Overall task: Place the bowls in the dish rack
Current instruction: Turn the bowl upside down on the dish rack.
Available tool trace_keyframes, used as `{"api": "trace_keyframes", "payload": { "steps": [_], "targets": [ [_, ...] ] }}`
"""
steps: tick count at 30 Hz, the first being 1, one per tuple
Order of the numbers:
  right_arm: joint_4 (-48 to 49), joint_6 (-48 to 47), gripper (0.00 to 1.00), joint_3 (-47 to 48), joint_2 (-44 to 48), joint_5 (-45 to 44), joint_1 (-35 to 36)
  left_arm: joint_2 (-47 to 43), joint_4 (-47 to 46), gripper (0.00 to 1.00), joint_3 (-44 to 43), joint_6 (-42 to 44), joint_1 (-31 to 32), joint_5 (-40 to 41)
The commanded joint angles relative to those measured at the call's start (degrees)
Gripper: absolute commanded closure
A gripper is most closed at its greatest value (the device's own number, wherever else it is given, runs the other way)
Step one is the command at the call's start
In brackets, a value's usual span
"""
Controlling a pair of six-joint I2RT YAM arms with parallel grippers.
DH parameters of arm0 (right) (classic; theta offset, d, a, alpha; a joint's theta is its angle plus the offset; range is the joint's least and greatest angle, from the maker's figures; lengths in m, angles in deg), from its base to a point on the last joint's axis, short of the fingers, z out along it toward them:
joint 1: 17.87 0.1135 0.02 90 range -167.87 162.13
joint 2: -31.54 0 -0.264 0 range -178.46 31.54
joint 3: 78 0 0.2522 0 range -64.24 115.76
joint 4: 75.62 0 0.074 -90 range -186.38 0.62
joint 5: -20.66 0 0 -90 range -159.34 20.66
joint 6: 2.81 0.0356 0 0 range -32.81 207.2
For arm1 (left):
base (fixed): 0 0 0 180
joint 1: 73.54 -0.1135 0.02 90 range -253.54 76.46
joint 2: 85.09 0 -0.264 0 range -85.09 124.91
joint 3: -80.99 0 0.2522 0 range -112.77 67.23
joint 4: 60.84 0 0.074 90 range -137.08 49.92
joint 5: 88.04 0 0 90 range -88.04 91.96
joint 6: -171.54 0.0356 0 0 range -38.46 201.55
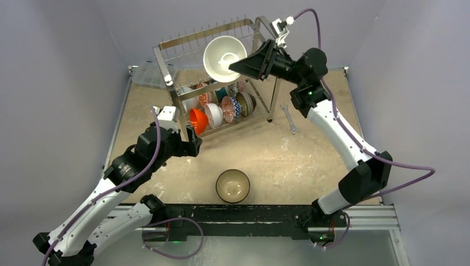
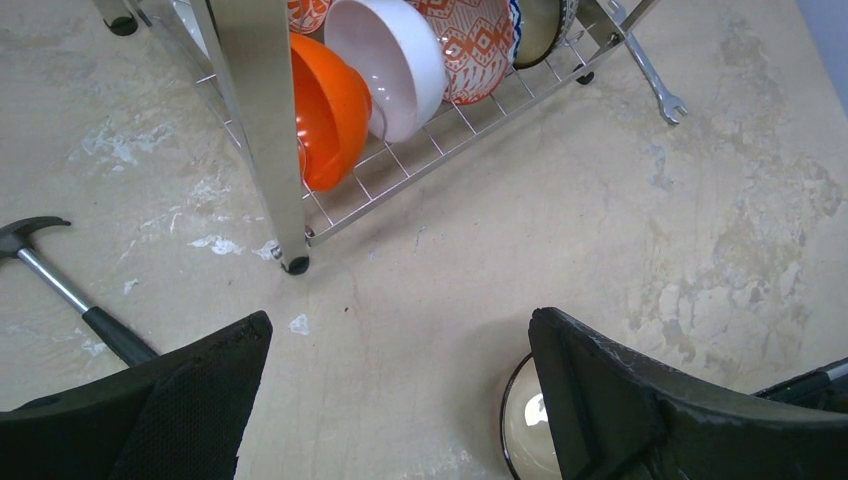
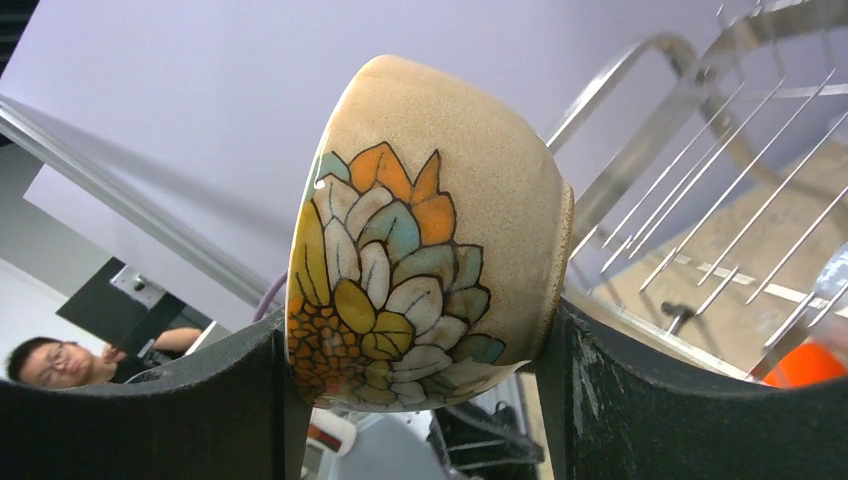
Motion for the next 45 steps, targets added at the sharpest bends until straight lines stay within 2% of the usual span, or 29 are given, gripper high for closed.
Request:
{"api": "trace_keyframes", "payload": {
  "steps": [1, 12, 19, 30, 38, 45],
  "targets": [
    [3.0, -1.3, 1.00, 10.2, -3.7, 1.1, -3.0, 0.1, 0.2, 0.01, -0.5, 1.9, -0.2, 1.6],
    [-24.1, -23.6, 1.00, 35.8, -16.3, -5.4, -7.1, -1.1, -2.0, 0.01, 1.4, 2.8, -0.2, 1.5],
    [-38.2, -36.0, 1.00, 49.6, -22.5, -17.1, -7.3, -2.3, -4.1, 0.01, 4.0, 2.5, -0.1, 0.9],
    [-44.1, -54.1, 1.00, 52.0, -23.9, -35.4, -5.6, -4.1, -6.4, 0.01, 8.9, 0.5, -0.1, 0.2],
    [-47.4, -72.9, 1.00, 54.7, -25.7, -54.1, 3.1, -2.5, -7.1, 0.01, 9.5, 1.0, -0.2, -1.1],
    [-46.6, -82.1, 1.00, 54.0, -25.3, -62.6, 5.8, -2.4, -7.6, 0.01, 9.8, 1.4, -0.1, -1.4]
  ]
}}
